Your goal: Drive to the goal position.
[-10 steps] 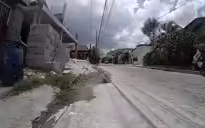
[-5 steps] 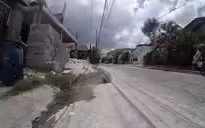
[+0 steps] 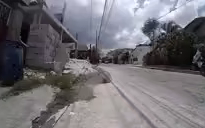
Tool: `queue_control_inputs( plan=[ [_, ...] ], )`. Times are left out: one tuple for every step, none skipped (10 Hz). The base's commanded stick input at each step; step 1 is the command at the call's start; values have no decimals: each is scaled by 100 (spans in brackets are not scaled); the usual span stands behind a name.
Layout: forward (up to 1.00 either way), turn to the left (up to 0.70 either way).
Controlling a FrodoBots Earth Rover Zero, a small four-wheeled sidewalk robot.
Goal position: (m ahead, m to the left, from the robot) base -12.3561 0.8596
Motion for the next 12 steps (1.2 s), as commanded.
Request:
queue_control_inputs(
  plan=[
    [4, 0],
    [4, 0],
    [4, 0],
    [4, -3],
    [4, -63],
    [4, -70],
    [4, -70],
    [4, -70],
    [4, -70],
    [4, -70],
    [4, -70],
    [4, -70]
  ],
)
